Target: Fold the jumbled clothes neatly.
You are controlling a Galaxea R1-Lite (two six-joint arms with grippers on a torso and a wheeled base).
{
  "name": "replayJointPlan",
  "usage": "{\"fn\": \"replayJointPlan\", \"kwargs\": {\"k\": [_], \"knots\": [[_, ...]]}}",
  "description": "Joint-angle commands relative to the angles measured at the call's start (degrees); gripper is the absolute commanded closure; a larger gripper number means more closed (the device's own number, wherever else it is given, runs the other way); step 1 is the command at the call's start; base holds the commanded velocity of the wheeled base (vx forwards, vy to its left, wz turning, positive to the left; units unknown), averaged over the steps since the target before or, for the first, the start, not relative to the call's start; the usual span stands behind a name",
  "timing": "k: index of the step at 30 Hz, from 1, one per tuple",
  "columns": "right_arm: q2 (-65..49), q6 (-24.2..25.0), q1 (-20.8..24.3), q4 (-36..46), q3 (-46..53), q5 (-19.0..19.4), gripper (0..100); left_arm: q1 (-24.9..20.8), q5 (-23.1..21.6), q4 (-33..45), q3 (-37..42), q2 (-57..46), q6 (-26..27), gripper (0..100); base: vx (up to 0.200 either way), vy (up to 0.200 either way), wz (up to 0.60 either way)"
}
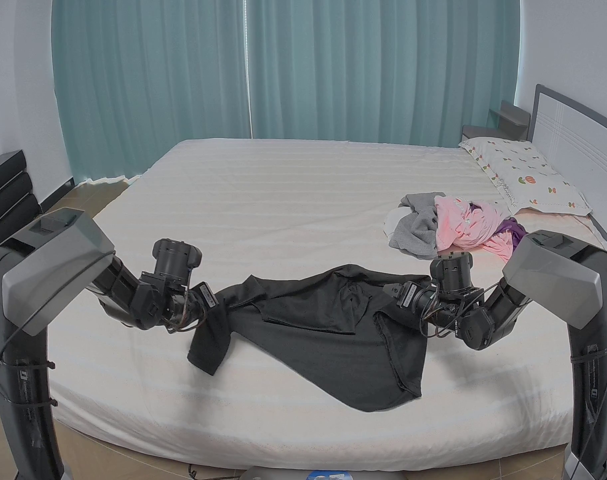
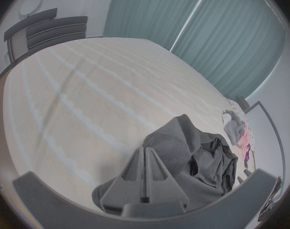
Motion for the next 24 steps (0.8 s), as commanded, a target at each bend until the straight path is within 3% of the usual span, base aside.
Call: {"fn": "replayJointPlan", "kwargs": {"k": [1,12,13,24], "knots": [[1.04,-0.43,1.96,0.30,0.36,-0.19,0,3.51,0.01,1.10,-0.23,-2.76,-0.01,100,0.000,0.000,0.00],[3.67,-4.04,3.63,5.13,-3.16,-0.81,0,4.21,-0.16,1.28,3.28,-2.32,-0.53,100,0.000,0.000,0.00],[3.67,-5.09,3.72,6.72,-3.95,-0.81,100,4.04,-0.16,1.28,3.72,-2.32,-0.53,100,0.000,0.000,0.00],[1.57,-5.97,2.23,8.65,-3.77,-3.27,100,3.86,-0.25,1.37,6.27,-2.41,-0.62,100,0.000,0.000,0.00]]}}
